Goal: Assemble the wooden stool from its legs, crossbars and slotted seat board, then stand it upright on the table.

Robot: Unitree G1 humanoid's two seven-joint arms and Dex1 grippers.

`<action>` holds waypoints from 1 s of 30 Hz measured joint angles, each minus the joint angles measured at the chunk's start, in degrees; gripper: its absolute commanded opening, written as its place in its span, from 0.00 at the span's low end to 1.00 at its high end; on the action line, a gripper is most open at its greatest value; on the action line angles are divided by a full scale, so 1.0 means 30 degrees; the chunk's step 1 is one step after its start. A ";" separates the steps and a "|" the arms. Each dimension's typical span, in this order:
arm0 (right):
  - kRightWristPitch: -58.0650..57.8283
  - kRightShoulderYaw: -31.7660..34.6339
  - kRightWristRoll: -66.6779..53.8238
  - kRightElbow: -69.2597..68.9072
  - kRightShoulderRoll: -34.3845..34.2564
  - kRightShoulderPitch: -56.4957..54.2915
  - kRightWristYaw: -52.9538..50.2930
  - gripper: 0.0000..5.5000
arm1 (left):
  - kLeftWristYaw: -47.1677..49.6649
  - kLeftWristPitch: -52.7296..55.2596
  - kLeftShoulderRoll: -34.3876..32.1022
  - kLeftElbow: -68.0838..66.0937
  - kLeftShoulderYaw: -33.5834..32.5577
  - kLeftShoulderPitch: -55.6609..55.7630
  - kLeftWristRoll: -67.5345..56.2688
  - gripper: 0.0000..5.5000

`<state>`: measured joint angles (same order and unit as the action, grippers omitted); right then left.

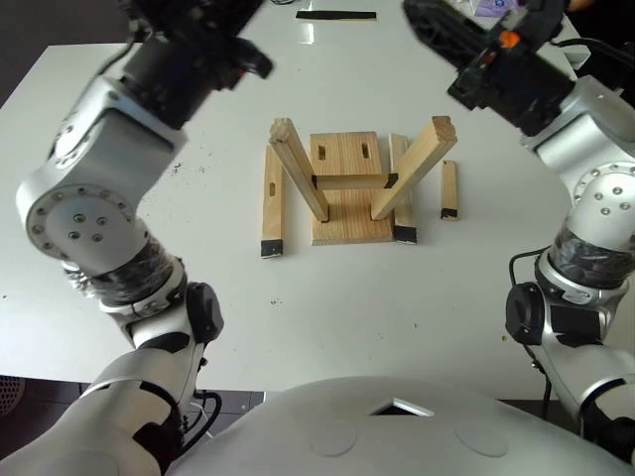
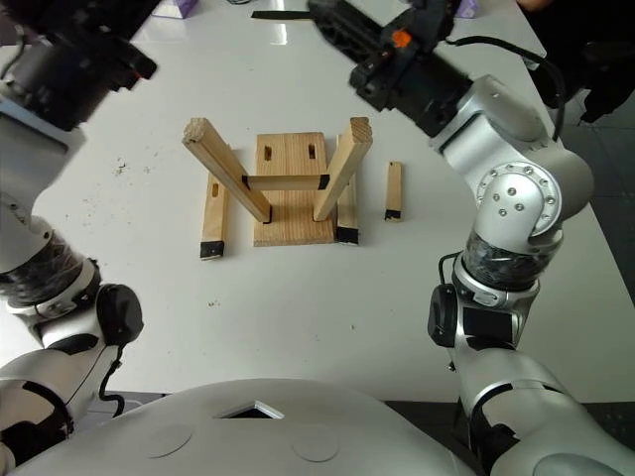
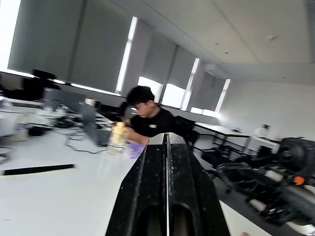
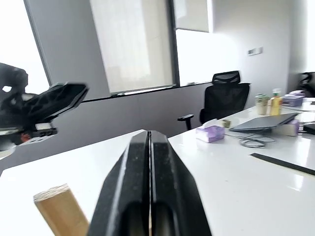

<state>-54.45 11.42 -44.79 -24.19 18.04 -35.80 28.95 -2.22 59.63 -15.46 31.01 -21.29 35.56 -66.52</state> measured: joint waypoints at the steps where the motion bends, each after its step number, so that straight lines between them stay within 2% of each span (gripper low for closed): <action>1: -0.0015 -0.0006 -0.0094 -0.0091 0.0013 0.0023 -0.0050 0.00 | 0.0470 0.0171 0.0056 -0.0029 0.0125 -0.0134 -0.0291 0.00; 5: -0.0244 0.0591 -0.1948 -0.1046 -0.0010 0.0114 -0.0954 0.00 | 0.2609 0.0273 0.0005 0.0202 0.0393 -0.0846 -0.2328 0.00; 11: -0.0329 0.1564 -0.3871 -0.1747 0.0621 0.0378 -0.1674 0.00 | 0.3704 -0.0474 -0.0842 0.0470 0.0663 -0.0978 -0.3720 0.00; 15: 0.1068 -0.0986 -0.1577 -0.1353 0.1601 0.3160 -0.0596 0.00 | 0.3428 -0.0865 -0.1095 0.0095 0.1977 -0.2777 -0.2873 0.00; 17: 0.3145 -0.2089 -0.0310 -0.1317 0.1997 0.4007 0.0358 0.00 | 0.2423 -0.1891 -0.1120 0.0292 0.2416 -0.3977 -0.2025 0.00; 20: 0.5015 -0.2898 0.0730 -0.1576 0.2292 0.4717 0.0883 0.00 | 0.0946 -0.3565 -0.1269 0.0858 0.3216 -0.5462 -0.0463 0.00; 25: 0.4750 -0.2715 -0.0418 -0.1334 0.2014 0.4506 0.0584 0.00 | 0.0086 -0.4728 -0.1437 0.0919 0.3582 -0.5953 0.0323 0.00; 28: 0.3757 -0.1795 -0.2199 -0.0601 0.1602 0.3948 -0.0182 0.00 | -0.0027 -0.5019 -0.1593 0.0485 0.3373 -0.5687 0.0380 0.00; 30: 0.2959 -0.0718 -0.3872 0.0367 0.1316 0.3143 -0.1078 0.00 | 0.0400 -0.5244 -0.1780 -0.0179 0.2446 -0.5584 0.0420 0.00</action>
<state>-45.57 9.26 -56.40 -23.09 21.99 -26.37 25.71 -1.02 43.90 -20.80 30.47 -13.95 18.81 -65.26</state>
